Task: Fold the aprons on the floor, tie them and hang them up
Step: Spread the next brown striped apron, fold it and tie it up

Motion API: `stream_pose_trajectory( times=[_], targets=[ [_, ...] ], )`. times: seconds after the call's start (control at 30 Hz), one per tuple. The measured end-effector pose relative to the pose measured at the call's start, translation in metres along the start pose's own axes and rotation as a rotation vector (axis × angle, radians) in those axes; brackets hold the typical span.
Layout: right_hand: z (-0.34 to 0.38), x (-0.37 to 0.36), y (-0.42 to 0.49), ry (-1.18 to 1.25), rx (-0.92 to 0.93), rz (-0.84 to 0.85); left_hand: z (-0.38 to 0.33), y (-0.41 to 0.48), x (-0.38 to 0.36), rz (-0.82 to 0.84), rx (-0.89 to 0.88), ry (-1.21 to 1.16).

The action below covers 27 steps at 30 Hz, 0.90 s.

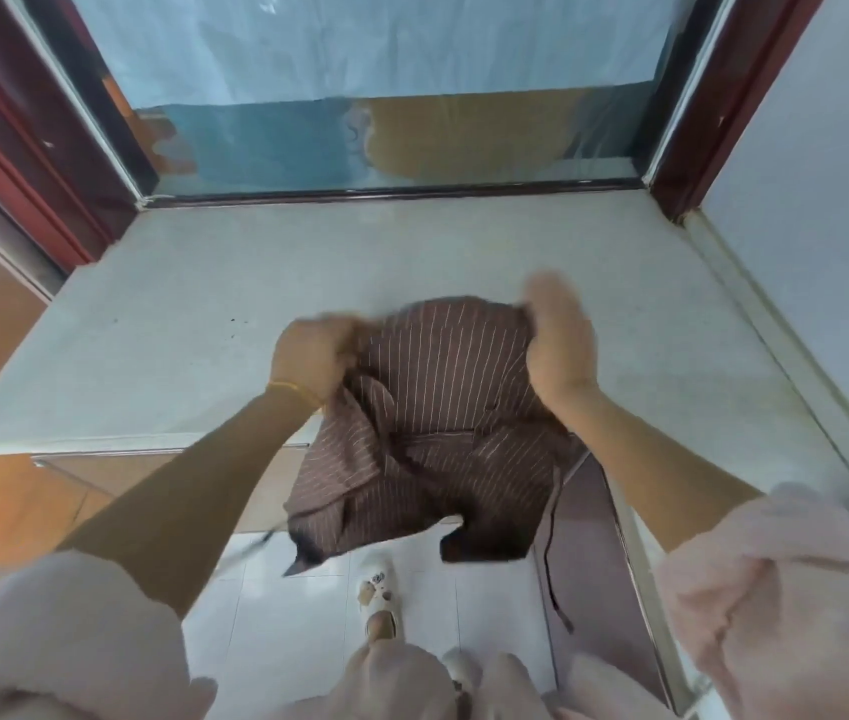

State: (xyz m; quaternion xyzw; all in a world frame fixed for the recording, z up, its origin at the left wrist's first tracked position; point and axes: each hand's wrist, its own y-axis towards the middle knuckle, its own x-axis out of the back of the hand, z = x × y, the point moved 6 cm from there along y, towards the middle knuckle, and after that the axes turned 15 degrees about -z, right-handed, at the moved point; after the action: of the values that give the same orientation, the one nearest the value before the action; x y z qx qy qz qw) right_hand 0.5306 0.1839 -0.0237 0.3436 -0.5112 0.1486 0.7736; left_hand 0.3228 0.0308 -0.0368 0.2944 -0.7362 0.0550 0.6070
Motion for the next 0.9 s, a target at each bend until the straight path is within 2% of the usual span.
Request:
stream_pose_trajectory(
  times=[0.03,0.07,0.1,0.13,0.2,0.27,0.33,0.4,0.5,0.57,0.6,0.73,0.8,0.87,0.9],
  targets=[
    [0.009,-0.02,-0.027,-0.117,0.153,0.411,0.0,-0.021,-0.027,0.36,-0.109,0.167],
    [0.007,-0.041,-0.065,-0.246,0.212,0.885,0.006,-0.05,-0.047,0.725,-0.148,0.324],
    [0.002,-0.051,-0.094,-0.306,0.196,1.234,0.011,-0.073,-0.056,0.965,-0.143,0.43],
    [-0.001,-0.057,-0.102,-0.322,0.144,1.37,0.012,-0.08,-0.055,1.051,-0.121,0.46],
    [0.001,-0.066,-0.075,-0.369,0.153,1.303,0.015,-0.07,-0.041,1.025,0.064,0.403],
    [0.013,-0.06,-0.037,-0.324,0.181,1.13,0.028,-0.049,-0.021,0.948,0.388,0.229],
    [0.023,-0.039,0.002,-0.093,0.023,0.957,0.043,-0.019,0.006,0.759,0.704,-0.005],
    [0.036,-0.014,0.043,0.205,-0.153,0.734,0.047,0.021,0.039,0.511,0.823,-0.161],
    [0.05,0.016,0.101,0.596,-0.394,0.453,0.045,0.094,0.094,0.121,0.726,-0.245],
    [0.057,0.033,0.134,0.751,-0.458,0.321,0.036,0.141,0.133,-0.14,0.624,-0.09],
    [0.06,0.04,0.145,0.785,-0.44,0.281,0.028,0.158,0.146,-0.22,0.582,-0.041],
    [0.044,0.051,0.186,0.668,-0.36,0.138,0.005,0.248,0.157,-0.378,0.536,-0.088],
    [0.008,0.044,0.215,0.606,-0.446,0.056,-0.03,0.311,0.141,-0.435,0.42,-0.171],
    [-0.04,0.03,0.232,0.515,-0.594,0.024,-0.086,0.359,0.11,-0.345,0.249,-0.291],
    [-0.067,0.021,0.235,0.428,-0.647,0.02,-0.116,0.378,0.087,-0.232,0.136,-0.354]
  ],
)
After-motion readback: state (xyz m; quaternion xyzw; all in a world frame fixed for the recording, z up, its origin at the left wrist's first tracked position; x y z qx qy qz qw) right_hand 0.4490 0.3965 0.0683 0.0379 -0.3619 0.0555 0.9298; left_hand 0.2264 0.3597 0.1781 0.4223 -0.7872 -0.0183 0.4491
